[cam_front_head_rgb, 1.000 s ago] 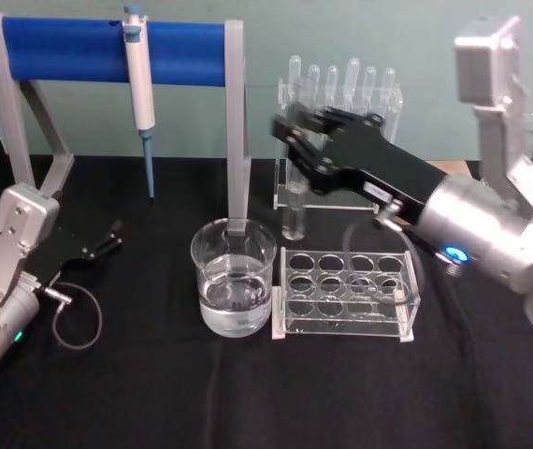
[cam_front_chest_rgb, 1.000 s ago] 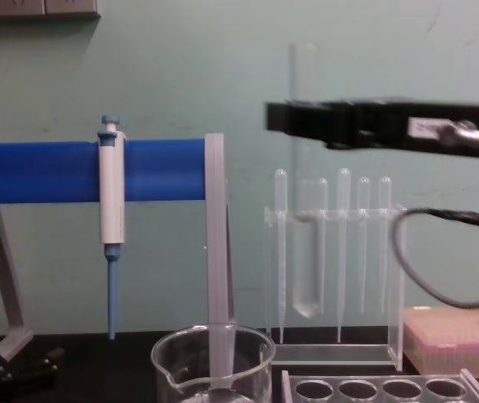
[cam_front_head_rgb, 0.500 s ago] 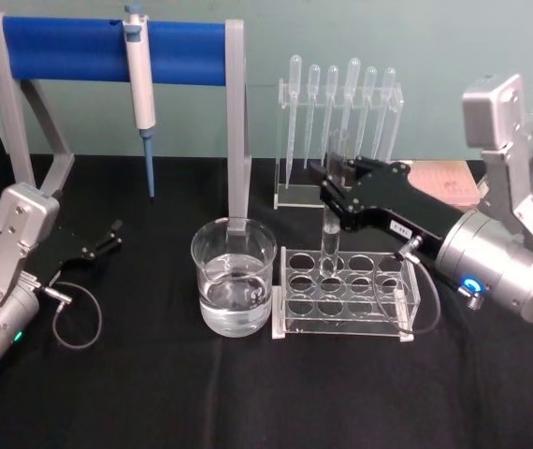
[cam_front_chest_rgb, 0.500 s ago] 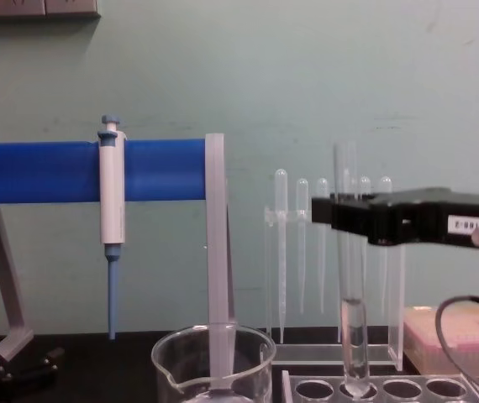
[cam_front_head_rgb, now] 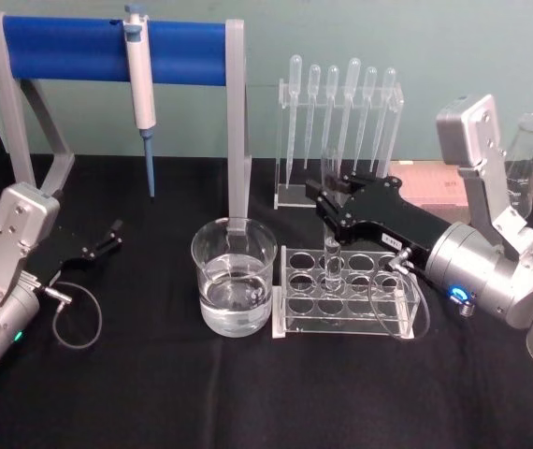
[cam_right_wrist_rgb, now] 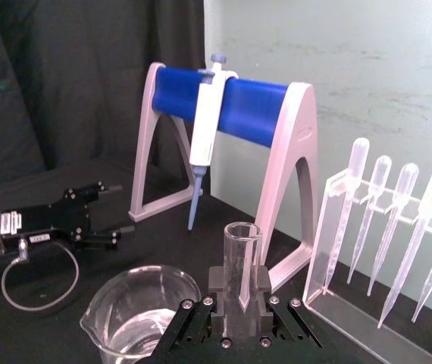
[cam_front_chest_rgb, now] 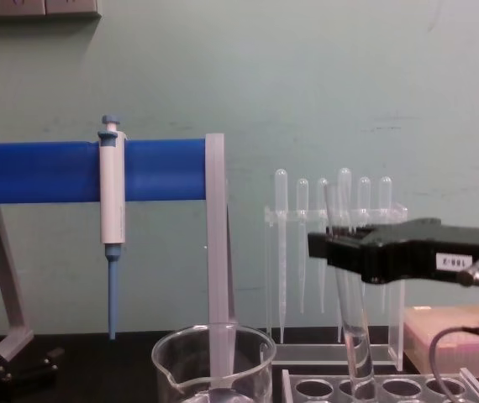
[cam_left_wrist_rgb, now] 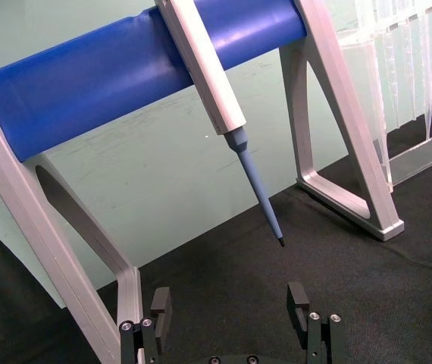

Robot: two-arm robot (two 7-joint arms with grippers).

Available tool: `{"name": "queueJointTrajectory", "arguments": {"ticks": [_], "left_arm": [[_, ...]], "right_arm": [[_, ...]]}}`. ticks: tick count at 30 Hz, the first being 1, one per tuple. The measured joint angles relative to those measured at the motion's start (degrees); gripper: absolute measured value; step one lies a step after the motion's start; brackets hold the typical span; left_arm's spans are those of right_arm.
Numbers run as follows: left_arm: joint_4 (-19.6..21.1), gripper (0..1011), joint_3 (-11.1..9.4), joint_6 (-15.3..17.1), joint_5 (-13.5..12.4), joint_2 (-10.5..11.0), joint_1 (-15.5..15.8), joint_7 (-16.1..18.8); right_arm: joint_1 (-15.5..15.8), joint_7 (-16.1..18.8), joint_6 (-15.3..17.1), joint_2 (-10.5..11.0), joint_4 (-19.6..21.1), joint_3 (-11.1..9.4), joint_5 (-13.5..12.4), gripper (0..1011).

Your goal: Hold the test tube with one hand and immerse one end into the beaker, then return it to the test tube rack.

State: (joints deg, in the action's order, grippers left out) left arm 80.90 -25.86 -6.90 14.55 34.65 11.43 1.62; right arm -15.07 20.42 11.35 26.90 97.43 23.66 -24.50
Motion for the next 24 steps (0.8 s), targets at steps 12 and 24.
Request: {"name": "queueJointTrajectory", "arguments": {"ticks": [12,24], "left_arm": [[0.0,1000,0.0,0.0,0.0,0.0,0.0,0.0],[0.0,1000,0.0,0.0,0.0,0.0,0.0,0.0]], "right_arm": [[0.2,1.6,-1.7,-1.0,-2.9,0.9,1.7,225],[-0.1,2.3,-1.6,-1.5,-4.4,1.9,3.9,225]]}}
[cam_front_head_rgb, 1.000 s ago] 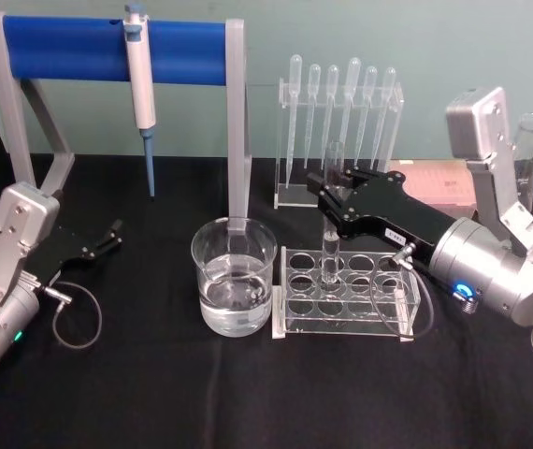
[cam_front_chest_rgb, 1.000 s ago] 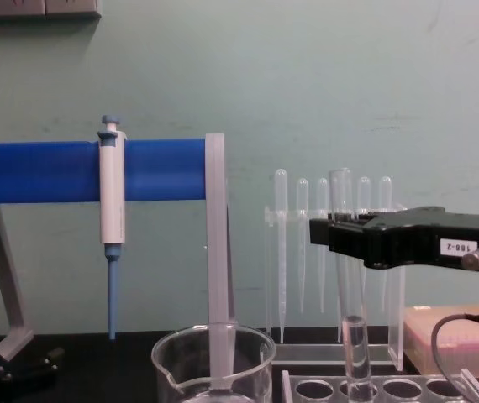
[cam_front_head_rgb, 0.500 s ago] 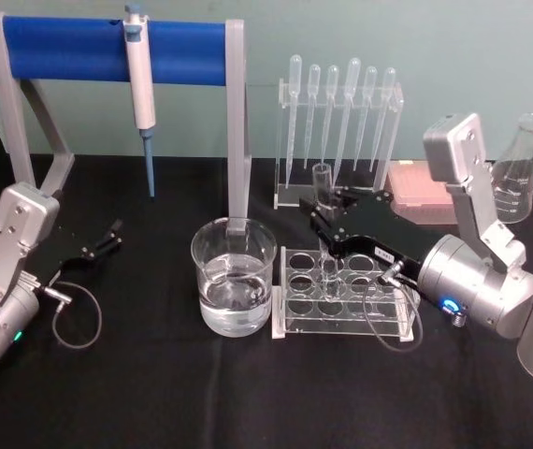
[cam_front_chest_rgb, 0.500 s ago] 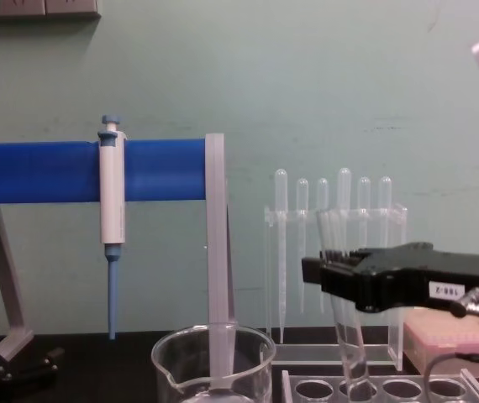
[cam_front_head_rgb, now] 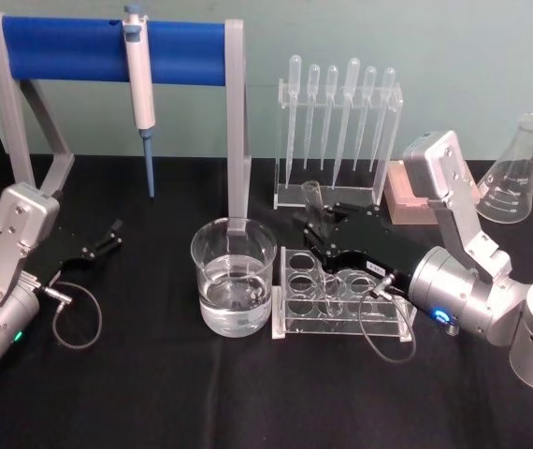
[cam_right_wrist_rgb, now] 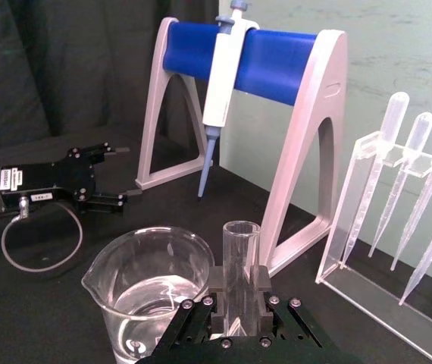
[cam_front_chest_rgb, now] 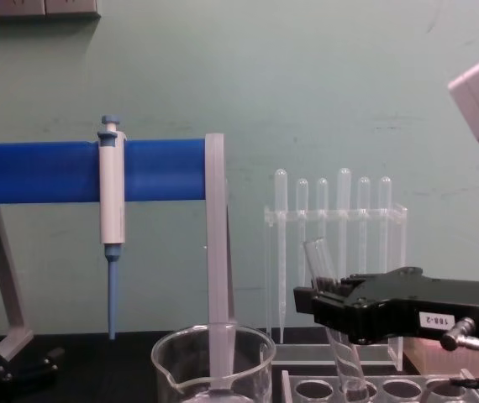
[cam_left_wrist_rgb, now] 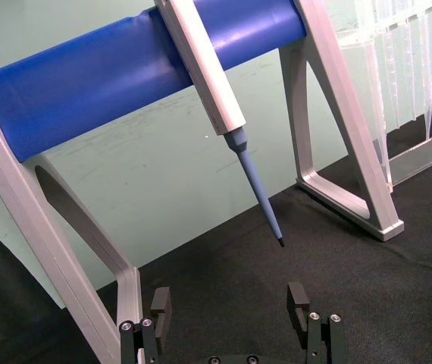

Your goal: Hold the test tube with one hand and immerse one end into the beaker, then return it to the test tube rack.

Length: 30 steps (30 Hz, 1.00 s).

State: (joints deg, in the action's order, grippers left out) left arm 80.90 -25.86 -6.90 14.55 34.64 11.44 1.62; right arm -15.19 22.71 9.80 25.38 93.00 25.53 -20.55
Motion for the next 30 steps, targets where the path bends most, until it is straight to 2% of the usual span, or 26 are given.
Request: {"name": "queueJointTrajectory", "arguments": {"ticks": [6,13,15,16,19,20,22,23,26,27,29,30], "left_arm": [[0.0,1000,0.0,0.0,0.0,0.0,0.0,0.0],[0.0,1000,0.0,0.0,0.0,0.0,0.0,0.0],[0.0,1000,0.0,0.0,0.0,0.0,0.0,0.0],[0.0,1000,0.0,0.0,0.0,0.0,0.0,0.0],[0.0,1000,0.0,0.0,0.0,0.0,0.0,0.0],[0.0,1000,0.0,0.0,0.0,0.0,0.0,0.0],[0.0,1000,0.0,0.0,0.0,0.0,0.0,0.0],[0.0,1000,0.0,0.0,0.0,0.0,0.0,0.0],[0.0,1000,0.0,0.0,0.0,0.0,0.0,0.0],[0.0,1000,0.0,0.0,0.0,0.0,0.0,0.0],[0.0,1000,0.0,0.0,0.0,0.0,0.0,0.0],[0.0,1000,0.0,0.0,0.0,0.0,0.0,0.0]], "right_arm": [[0.1,0.3,0.1,-0.2,-0.3,0.2,0.7,244],[0.6,0.4,0.5,-0.2,-0.3,-0.2,1.0,470],[0.9,0.4,0.9,0.1,0.1,-0.5,1.0,501],[1.1,0.5,1.2,0.3,0.4,-0.6,1.0,572],[1.8,0.8,3.2,2.1,2.5,-1.1,1.0,628],[1.8,0.8,3.2,2.1,2.5,-1.1,1.0,644],[2.6,1.1,4.4,3.9,4.3,-1.7,1.1,728],[3.4,1.2,4.9,5.2,5.6,-2.5,1.1,783],[4.7,1.3,5.6,7.1,7.1,-3.7,0.8,835],[5.7,1.2,5.9,8.1,7.7,-4.7,0.6,876],[6.4,0.9,6.1,8.9,7.9,-5.6,0.4,941],[7.1,0.2,6.3,9.6,7.9,-6.8,0.3,953]]}}
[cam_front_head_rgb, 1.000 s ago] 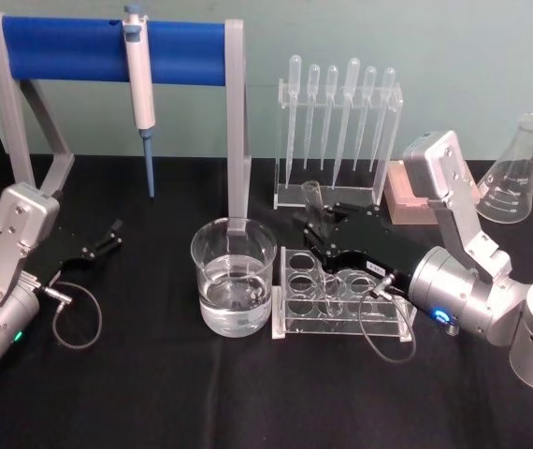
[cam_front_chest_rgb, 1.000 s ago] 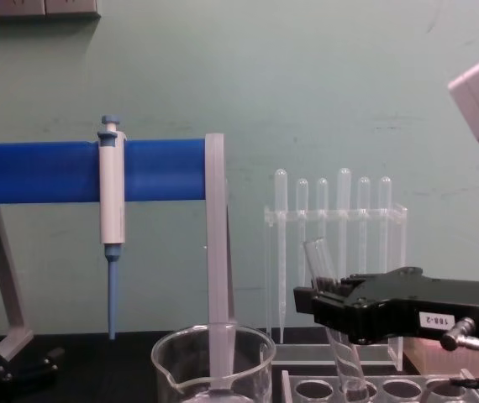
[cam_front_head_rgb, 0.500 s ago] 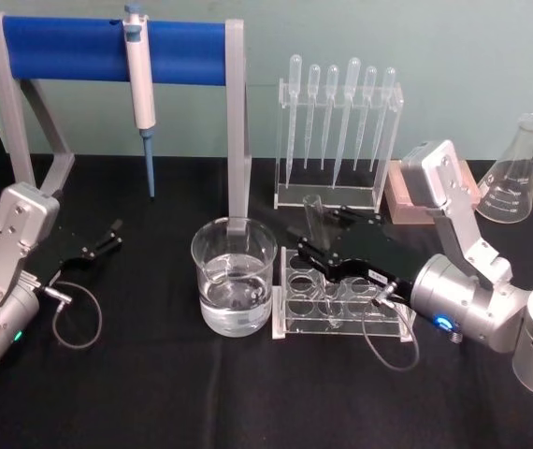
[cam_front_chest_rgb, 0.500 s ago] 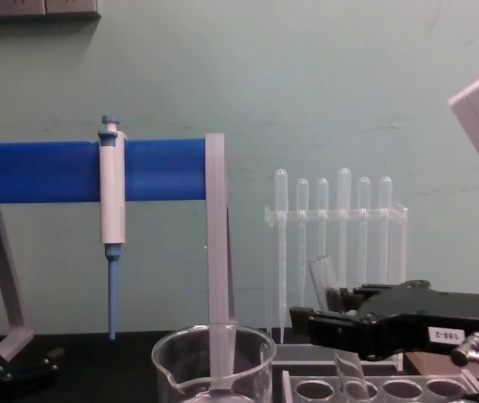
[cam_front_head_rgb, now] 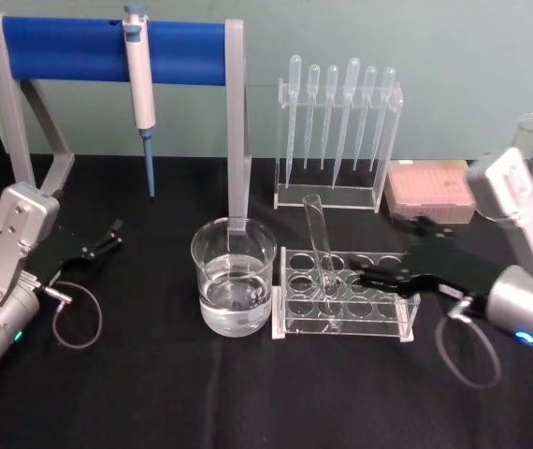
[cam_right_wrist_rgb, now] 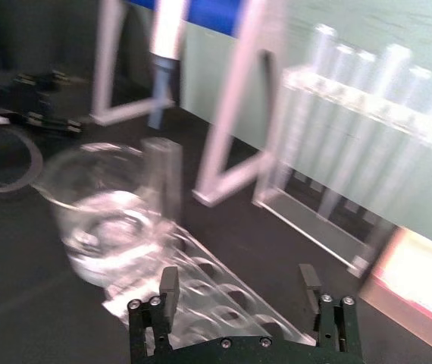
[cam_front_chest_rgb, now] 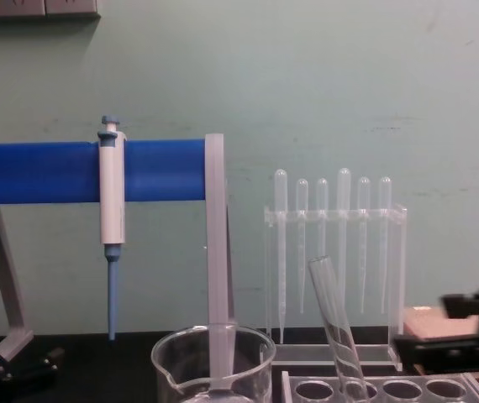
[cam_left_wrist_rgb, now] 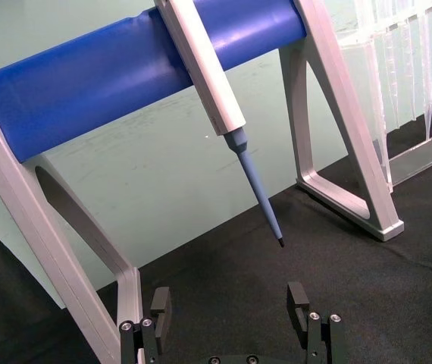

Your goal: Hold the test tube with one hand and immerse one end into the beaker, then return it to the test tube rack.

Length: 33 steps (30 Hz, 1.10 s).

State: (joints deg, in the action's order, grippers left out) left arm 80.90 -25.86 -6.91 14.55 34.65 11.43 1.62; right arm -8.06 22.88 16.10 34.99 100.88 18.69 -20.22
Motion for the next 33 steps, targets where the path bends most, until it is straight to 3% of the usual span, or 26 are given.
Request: {"name": "queueJointTrajectory", "arguments": {"ticks": [4,8,9,10,11,15,16,19,26,33], "left_arm": [[0.0,1000,0.0,0.0,0.0,0.0,0.0,0.0],[0.0,1000,0.0,0.0,0.0,0.0,0.0,0.0],[0.0,1000,0.0,0.0,0.0,0.0,0.0,0.0],[0.0,1000,0.0,0.0,0.0,0.0,0.0,0.0],[0.0,1000,0.0,0.0,0.0,0.0,0.0,0.0],[0.0,1000,0.0,0.0,0.0,0.0,0.0,0.0],[0.0,1000,0.0,0.0,0.0,0.0,0.0,0.0],[0.0,1000,0.0,0.0,0.0,0.0,0.0,0.0],[0.0,1000,0.0,0.0,0.0,0.0,0.0,0.0],[0.0,1000,0.0,0.0,0.0,0.0,0.0,0.0]], "right_arm": [[1.4,-2.8,-0.8,0.2,-1.5,-2.7,0.4,1002],[2.2,-8.3,-3.4,-2.0,-3.9,-4.7,3.2,1003],[2.4,-11.7,-4.7,-3.5,-5.0,-4.9,5.2,1003],[2.4,-11.7,-4.7,-3.5,-5.0,-4.9,5.2,1003],[2.3,-15.4,-6.4,-5.2,-6.4,-4.9,7.8,1003],[1.2,-24.5,-11.0,-10.5,-11.5,-3.9,14.4,1003],[1.2,-24.5,-11.0,-10.5,-11.5,-3.9,14.4,1003],[-0.1,-29.7,-14.5,-14.0,-16.3,-3.0,18.4,1003],[-1.2,-30.3,-18.0,-16.4,-20.6,-3.0,19.2,1003],[-1.2,-30.3,-18.0,-16.3,-20.5,-2.9,19.3,1003]]}}
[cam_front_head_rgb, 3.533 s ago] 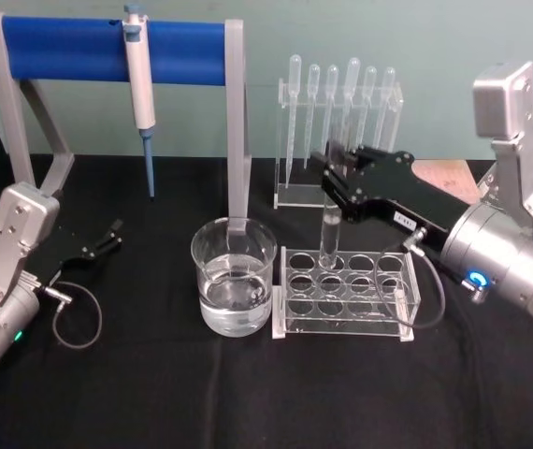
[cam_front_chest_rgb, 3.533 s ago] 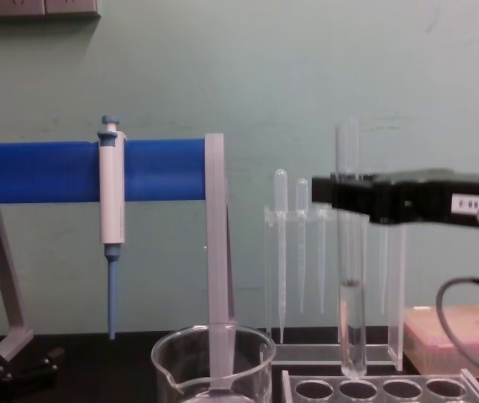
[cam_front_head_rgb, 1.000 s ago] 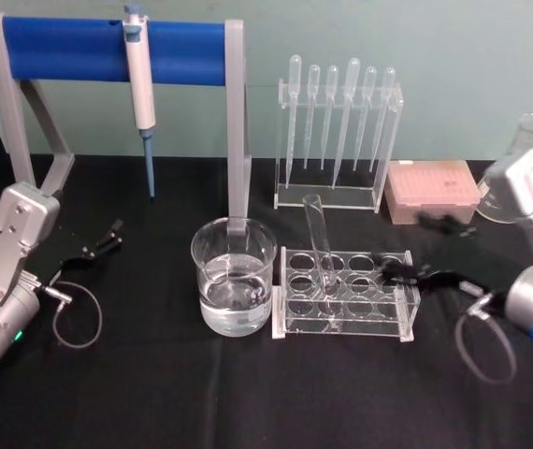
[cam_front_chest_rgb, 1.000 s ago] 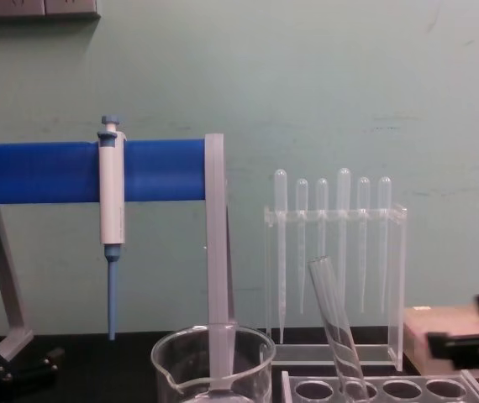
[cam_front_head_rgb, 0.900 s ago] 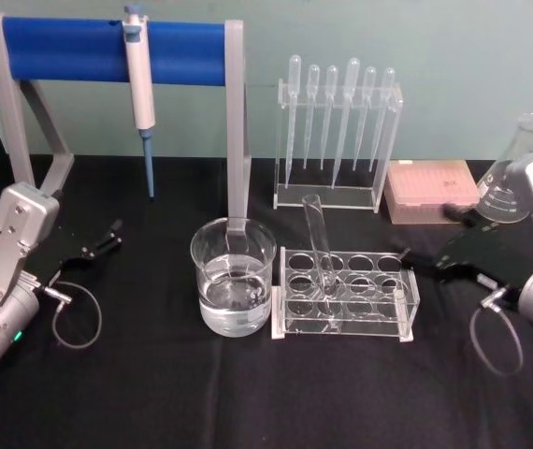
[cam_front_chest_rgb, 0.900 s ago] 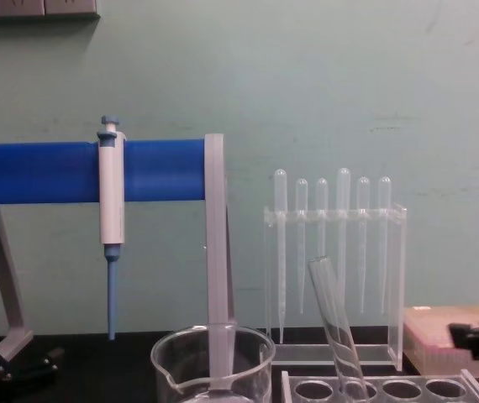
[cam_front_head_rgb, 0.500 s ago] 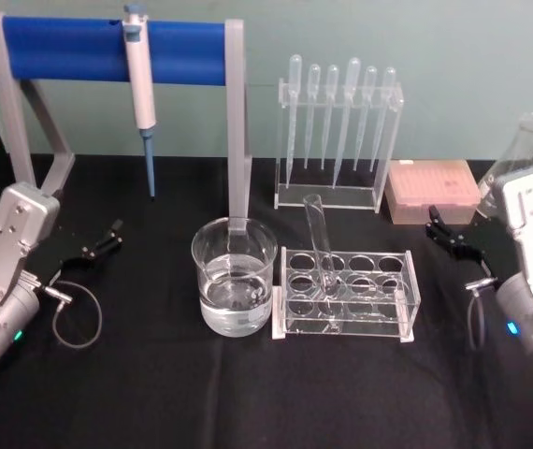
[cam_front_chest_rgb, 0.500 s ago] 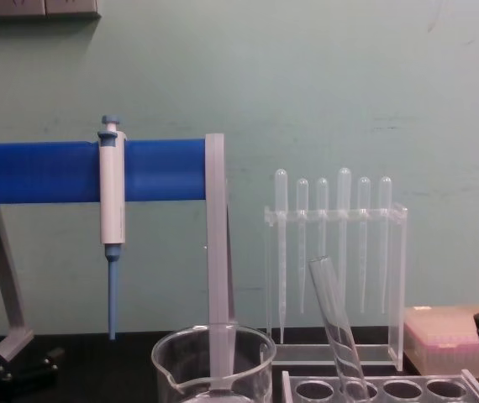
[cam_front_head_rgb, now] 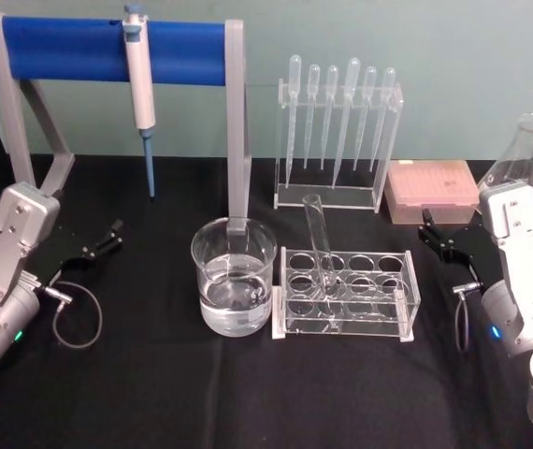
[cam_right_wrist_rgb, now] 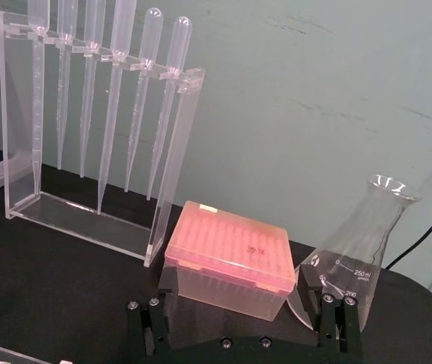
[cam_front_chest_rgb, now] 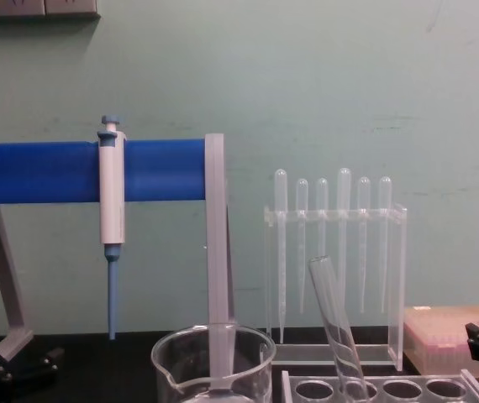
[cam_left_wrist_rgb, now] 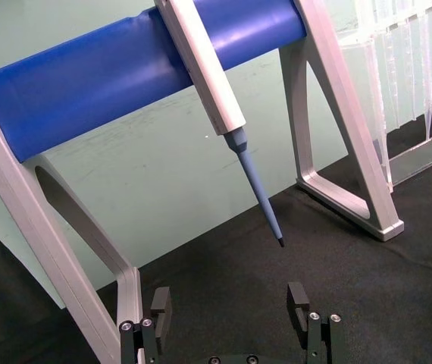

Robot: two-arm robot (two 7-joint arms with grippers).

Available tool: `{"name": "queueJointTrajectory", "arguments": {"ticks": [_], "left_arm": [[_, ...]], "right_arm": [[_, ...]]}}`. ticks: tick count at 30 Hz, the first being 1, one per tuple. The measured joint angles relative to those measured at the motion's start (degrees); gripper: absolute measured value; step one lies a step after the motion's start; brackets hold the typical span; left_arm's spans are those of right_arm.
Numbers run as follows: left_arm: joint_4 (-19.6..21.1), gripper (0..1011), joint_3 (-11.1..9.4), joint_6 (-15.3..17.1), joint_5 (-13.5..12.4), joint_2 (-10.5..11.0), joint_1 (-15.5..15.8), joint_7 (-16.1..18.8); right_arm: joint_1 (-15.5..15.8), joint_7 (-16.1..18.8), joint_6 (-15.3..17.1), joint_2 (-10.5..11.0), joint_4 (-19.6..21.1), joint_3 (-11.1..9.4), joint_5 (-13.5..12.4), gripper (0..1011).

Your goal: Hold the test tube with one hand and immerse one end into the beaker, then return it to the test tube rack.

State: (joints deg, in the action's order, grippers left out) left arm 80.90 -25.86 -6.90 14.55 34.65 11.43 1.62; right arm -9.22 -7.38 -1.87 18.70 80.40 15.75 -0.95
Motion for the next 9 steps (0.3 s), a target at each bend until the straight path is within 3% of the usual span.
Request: {"name": "queueJointTrajectory", "arguments": {"ticks": [9], "left_arm": [[0.0,1000,0.0,0.0,0.0,0.0,0.0,0.0]], "right_arm": [[0.0,0.0,0.1,0.1,0.2,0.1,0.0,1003]]}}
